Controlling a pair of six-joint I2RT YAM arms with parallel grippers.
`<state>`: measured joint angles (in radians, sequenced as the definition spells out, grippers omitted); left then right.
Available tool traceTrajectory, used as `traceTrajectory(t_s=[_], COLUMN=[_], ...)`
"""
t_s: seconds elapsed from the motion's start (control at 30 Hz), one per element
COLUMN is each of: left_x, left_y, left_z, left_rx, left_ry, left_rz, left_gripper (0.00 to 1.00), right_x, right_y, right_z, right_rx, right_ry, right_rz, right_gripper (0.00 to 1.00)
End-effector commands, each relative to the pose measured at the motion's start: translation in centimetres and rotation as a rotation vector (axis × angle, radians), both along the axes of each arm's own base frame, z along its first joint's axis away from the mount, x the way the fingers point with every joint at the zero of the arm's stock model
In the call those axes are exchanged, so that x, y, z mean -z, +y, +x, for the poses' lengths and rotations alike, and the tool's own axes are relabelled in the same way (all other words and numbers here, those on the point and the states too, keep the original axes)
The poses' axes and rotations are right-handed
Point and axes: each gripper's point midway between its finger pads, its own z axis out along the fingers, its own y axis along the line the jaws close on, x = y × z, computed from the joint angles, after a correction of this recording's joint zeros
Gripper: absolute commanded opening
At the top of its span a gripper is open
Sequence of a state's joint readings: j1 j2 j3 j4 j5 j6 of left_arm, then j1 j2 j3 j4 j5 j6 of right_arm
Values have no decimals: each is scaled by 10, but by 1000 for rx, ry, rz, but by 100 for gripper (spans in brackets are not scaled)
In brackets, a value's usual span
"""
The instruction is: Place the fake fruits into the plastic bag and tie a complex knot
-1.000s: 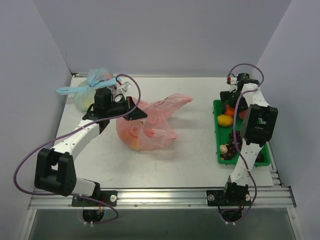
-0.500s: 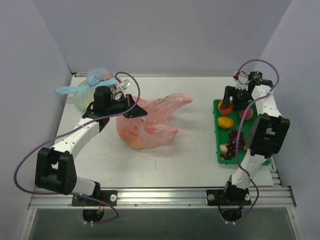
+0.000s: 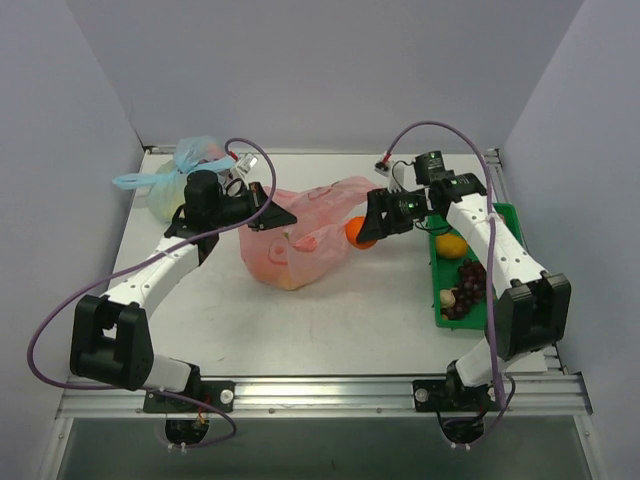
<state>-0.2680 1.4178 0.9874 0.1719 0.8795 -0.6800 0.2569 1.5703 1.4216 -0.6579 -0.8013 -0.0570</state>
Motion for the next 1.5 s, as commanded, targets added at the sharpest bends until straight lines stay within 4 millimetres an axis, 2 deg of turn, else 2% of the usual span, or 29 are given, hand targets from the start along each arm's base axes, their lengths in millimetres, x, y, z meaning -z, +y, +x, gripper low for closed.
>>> traceTrajectory(t_s=[0.0, 0.13, 0.27, 0.4, 0.43, 0.53, 0.57, 0.7, 0.77, 0.83, 0.87, 0.9, 0.93, 0.97, 1.0, 1.03, 1.17, 1.2, 1.27, 1.3, 1.33, 1.4, 1.43, 1.47], left_x=[-17, -11, -7, -16, -20, -31, -36, -40, -37, -34, -29, -29, -28, -24, -25, -24, -19, -17, -15, -13, -12, -7, -5, -4], left_y=[-4, -3, -3, -8, -8, -10, -11, -13, -13, -13, -12, -11, -11, -10, -8, -7, -1, 0, 0, 0, 0, 1, 1, 0], left_z=[-9, -11, -12, -11, -11, -8, -7, -5, -8, -9, -11, -13, -14, -15, -15, -15, -18, -20, -23, -24, -24, -25, -25, -25], left_rx=[37, 29, 21, 22, 20, 15, 11, 10, 16, 16, 16, 20, 18, 13, 10, 5, -4, -2, 12, 17, 17, 18, 21, 23], left_ry=[-79, -75, -64, -63, -59, -60, -55, -59, -45, -41, -25, -32, -32, -25, -27, -30, -35, -33, -45, -43, -44, -39, -36, -37], left_rz=[-31, -22, -22, -78, -92, -128, -144, -189, -200, -205, -207, -207, -208, -206, -206, -205, -197, -195, -187, -182, -178, -165, -161, -155], left_gripper=[0, 0, 0, 0, 0, 0, 0, 0, 0, 0, 0, 0, 0, 0, 0, 0, 0, 0, 0, 1, 1, 1, 1, 1], right_x=[-35, -72, -98, -77, -62, -45, -33, -9, 8, 20, 21, 21, 19, 16, 15, 10, 10, 11, -1, -7, -20, -27, -34, -36], right_y=[27, 43, 60, 76, 77, 88, 90, 107, 120, 129, 133, 138, 141, 143, 141, 137, 108, 94, 78, 66, 57, 33, 14, -2], right_z=[28, 36, 26, 21, 21, 20, 17, 12, 9, 12, 12, 13, 10, 8, 3, 1, -8, -9, -14, -11, -14, -24, -22, -35], right_rx=[21, 17, -23, -58, -53, -45, -45, -66, -89, -76, -69, -74, -88, -96, -105, -108, -114, -107, -115, -97, -99, -117, -85, -79], right_ry=[-118, -194, -251, -245, -223, -216, -199, -179, -156, -102, -84, -84, -67, -65, -47, -61, -57, -44, -53, -62, -90, -90, -102, -60], right_rz=[64, 117, 162, 106, 83, 72, 54, 33, 13, 30, 42, 68, 89, 97, 94, 89, 20, -9, -9, -4, 11, -22, -37, -68], right_gripper=[32, 29, 29, 27, 26, 23, 21, 22, 30, 33, 38, 46, 60, 89, 98, 100, 100, 100, 100, 100, 100, 100, 100, 100])
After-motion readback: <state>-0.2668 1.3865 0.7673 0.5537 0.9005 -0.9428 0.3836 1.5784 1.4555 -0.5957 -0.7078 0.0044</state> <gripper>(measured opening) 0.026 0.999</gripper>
